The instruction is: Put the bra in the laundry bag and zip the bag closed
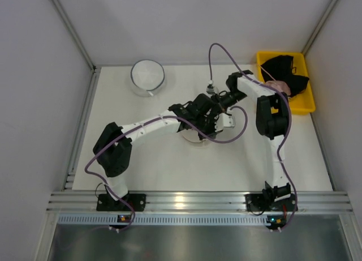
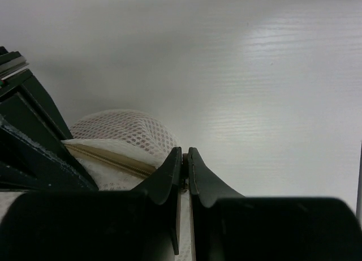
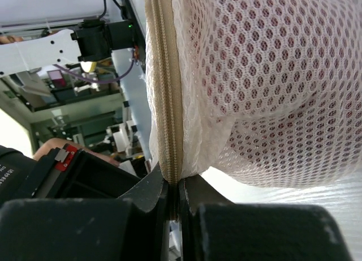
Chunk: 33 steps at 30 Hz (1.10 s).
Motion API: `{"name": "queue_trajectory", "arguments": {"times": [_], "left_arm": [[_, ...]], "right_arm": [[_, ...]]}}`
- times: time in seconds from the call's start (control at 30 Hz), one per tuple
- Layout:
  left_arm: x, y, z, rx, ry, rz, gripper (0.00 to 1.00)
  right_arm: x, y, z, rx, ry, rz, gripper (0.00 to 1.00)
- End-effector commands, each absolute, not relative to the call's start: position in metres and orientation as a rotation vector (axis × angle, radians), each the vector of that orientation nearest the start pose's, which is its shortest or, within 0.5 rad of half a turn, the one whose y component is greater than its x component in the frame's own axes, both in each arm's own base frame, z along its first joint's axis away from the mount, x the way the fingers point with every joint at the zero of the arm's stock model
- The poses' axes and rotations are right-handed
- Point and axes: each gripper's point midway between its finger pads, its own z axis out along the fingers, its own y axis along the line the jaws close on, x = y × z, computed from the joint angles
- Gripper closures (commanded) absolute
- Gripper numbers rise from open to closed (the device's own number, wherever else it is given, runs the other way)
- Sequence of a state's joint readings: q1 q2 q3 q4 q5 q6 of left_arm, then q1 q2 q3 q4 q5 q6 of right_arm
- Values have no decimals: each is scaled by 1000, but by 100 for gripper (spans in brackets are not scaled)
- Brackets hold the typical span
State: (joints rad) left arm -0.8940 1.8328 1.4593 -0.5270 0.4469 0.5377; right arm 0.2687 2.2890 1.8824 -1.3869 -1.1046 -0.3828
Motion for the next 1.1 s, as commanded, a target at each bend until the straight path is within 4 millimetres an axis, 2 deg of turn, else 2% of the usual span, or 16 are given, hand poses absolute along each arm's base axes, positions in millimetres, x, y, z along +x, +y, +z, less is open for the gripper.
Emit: {"name": "queue_trajectory", "arguments": {"times": [0.0,0.2,0.3,0.4,0.47,0.57,0.6,0.63,0.67,0.77,0.8,0.83,0.87,0.9,1.0,1.07], "left_arm": [[184,-377,128,1872,1760,-865,100],[181,-371,126,1865,1804,-857,100],[201,-381,143,1759,1851,-803,78],[231,-384,176,1600,1883,-852,40],[247,-385,198,1517,1879,-900,37],[283,-372,226,1358,1905,-913,19],[302,-360,233,1289,1926,-902,18],[314,-355,245,1227,1935,-907,4],[324,-350,249,1186,1945,-903,2],[358,-320,263,1043,1977,-853,2],[372,-304,265,991,1991,-810,2],[379,-296,267,963,1997,-786,2],[383,-289,271,941,1995,-766,2],[391,-276,271,902,2011,-740,2],[400,-251,270,836,2059,-659,2],[407,-223,262,761,2133,-518,2]], "right_arm": [[335,229,132,-641,2651,1720,100],[342,228,135,-652,2626,1694,100],[345,228,144,-663,2593,1678,100],[351,225,149,-661,2562,1645,100],[361,224,150,-631,2534,1620,100],[381,217,140,-520,2499,1583,100],[392,214,138,-489,2473,1561,100],[400,214,135,-469,2455,1543,100],[421,217,133,-422,2407,1512,100],[448,223,112,-240,2407,1532,100],[468,226,109,-248,2326,1514,100],[479,228,97,-204,2315,1519,100],[489,232,97,-89,2324,1544,100],[508,235,103,-107,2236,1536,100],[535,245,102,6,2195,1594,100],[547,257,94,42,2172,1632,100]]}}
